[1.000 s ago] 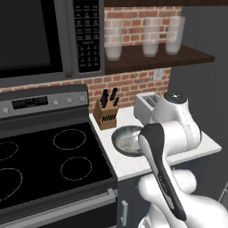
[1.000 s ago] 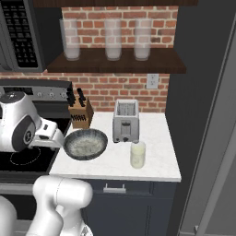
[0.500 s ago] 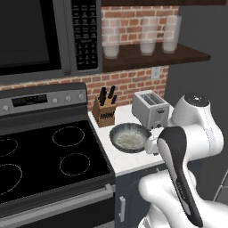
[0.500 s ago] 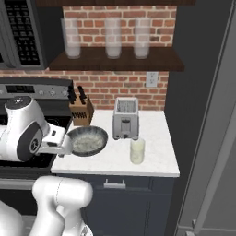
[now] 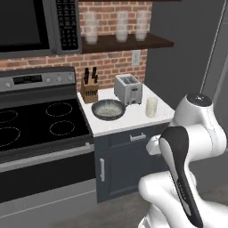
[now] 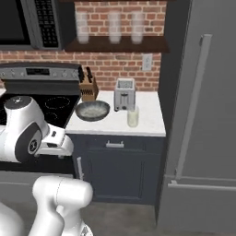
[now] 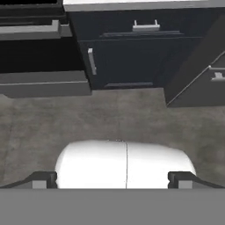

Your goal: Grab a lemon wedge from the fridge and one ice cube from the ice bowl, and put them in the glass of lemonade.

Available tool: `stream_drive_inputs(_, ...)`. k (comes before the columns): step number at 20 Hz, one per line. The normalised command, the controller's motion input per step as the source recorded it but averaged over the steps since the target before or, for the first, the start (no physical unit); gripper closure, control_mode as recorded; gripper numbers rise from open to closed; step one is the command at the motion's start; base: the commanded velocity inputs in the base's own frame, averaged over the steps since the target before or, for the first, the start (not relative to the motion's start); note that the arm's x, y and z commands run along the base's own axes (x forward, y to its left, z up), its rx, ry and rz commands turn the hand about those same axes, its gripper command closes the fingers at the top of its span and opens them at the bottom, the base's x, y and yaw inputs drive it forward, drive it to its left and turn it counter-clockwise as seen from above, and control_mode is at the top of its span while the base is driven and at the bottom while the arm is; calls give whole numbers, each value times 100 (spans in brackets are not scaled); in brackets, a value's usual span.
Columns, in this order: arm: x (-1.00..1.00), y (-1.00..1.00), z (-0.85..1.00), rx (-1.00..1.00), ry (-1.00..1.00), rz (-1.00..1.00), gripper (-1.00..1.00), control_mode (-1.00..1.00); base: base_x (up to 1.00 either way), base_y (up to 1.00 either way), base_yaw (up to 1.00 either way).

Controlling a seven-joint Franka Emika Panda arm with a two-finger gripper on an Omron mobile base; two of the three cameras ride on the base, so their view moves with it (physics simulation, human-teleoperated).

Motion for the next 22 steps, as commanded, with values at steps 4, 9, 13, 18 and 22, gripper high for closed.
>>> stream_drive_inputs(4,0,0,0,0,0,0,-100,100,-69,-100,11)
stream_drive_inputs(9,0,0,0,0,0,0,-100,100,-16,-100,18)
stream_drive_inputs(13,0,0,0,0,0,0,-100,100,0,-100,18)
stream_drive_inputs(18,0,0,0,0,0,0,-100,100,0,-60,14)
stream_drive_inputs(22,0,0,0,0,0,0,-100,100,-16,5,2)
